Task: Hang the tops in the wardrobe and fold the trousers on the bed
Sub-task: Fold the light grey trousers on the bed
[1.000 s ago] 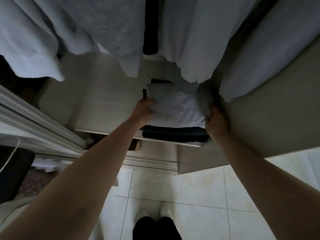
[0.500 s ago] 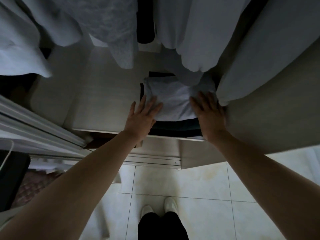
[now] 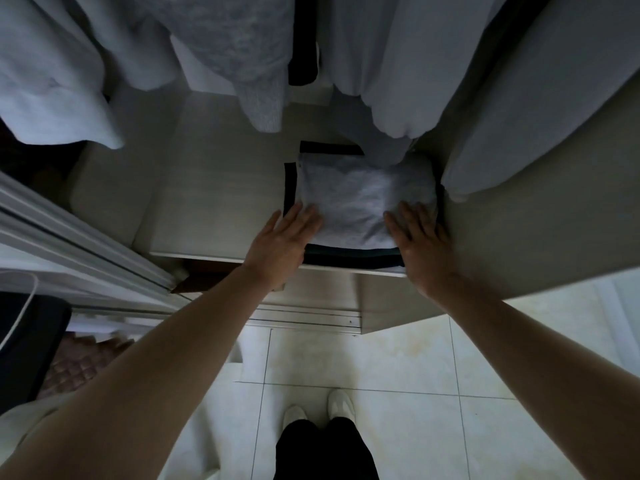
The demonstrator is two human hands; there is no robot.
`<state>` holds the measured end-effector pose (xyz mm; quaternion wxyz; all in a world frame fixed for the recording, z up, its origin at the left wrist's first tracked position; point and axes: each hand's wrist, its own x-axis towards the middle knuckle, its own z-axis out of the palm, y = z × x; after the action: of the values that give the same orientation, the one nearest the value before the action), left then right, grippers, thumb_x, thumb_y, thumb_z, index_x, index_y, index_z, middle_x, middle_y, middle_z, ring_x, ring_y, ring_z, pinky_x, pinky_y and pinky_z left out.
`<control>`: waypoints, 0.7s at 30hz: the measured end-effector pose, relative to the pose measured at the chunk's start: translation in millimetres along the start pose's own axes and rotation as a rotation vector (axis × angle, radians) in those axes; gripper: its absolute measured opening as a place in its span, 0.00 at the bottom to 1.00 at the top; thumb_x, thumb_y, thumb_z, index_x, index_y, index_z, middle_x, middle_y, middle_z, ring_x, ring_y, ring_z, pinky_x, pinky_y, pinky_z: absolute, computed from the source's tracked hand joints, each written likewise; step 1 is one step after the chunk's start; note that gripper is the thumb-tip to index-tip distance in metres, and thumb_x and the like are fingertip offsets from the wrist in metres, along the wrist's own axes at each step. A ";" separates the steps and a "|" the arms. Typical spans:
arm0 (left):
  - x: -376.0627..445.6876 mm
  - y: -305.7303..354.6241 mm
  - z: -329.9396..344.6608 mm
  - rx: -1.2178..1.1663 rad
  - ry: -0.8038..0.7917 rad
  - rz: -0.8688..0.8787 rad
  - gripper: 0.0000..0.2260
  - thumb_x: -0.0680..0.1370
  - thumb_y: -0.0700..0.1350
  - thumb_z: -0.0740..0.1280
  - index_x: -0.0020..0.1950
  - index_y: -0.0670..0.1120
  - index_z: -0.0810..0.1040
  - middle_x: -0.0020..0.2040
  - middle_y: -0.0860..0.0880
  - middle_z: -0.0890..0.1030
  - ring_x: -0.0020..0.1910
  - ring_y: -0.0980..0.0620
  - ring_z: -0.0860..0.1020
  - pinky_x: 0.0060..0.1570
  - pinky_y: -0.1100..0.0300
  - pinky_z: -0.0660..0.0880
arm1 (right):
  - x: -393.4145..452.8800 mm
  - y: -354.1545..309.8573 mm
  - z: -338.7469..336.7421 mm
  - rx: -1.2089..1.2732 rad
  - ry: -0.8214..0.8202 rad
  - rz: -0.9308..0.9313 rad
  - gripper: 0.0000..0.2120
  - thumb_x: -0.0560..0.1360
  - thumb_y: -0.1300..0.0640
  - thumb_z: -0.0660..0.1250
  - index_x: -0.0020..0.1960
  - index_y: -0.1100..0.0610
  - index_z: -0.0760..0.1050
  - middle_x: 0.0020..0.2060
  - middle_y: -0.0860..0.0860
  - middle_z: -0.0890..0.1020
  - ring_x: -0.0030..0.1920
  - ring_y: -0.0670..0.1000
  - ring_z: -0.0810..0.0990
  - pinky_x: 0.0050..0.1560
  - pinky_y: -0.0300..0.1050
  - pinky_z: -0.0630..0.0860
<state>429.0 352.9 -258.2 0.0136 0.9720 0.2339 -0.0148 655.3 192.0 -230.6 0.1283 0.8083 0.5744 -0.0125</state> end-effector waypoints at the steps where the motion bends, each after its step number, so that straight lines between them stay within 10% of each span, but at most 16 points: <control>1: 1.9 4.5 1.4 0.015 -0.061 -0.041 0.32 0.80 0.43 0.60 0.80 0.49 0.46 0.81 0.48 0.43 0.79 0.47 0.44 0.77 0.46 0.46 | -0.2 0.0 -1.1 0.000 0.000 0.003 0.38 0.75 0.62 0.61 0.79 0.50 0.45 0.78 0.54 0.48 0.77 0.59 0.45 0.73 0.57 0.51; 12: -24.6 27.8 -40.4 -0.112 -0.236 -0.199 0.31 0.78 0.45 0.64 0.79 0.46 0.55 0.80 0.46 0.52 0.79 0.43 0.49 0.75 0.46 0.56 | -39.9 -32.7 -44.2 0.116 -0.055 -0.045 0.35 0.76 0.59 0.59 0.78 0.58 0.46 0.77 0.55 0.56 0.78 0.56 0.49 0.75 0.53 0.51; 21: -129.5 86.2 -84.6 -0.648 0.037 -0.665 0.16 0.78 0.39 0.62 0.66 0.44 0.74 0.59 0.44 0.80 0.61 0.45 0.76 0.59 0.55 0.73 | -96.1 -75.2 -85.3 0.301 -0.009 -0.276 0.30 0.78 0.58 0.57 0.78 0.59 0.51 0.74 0.56 0.64 0.75 0.55 0.58 0.74 0.49 0.57</control>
<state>354.8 220.2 -167.5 0.3072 0.7901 0.5255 0.0730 541.7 145.1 -146.6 0.0056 0.7318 0.6710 -0.1192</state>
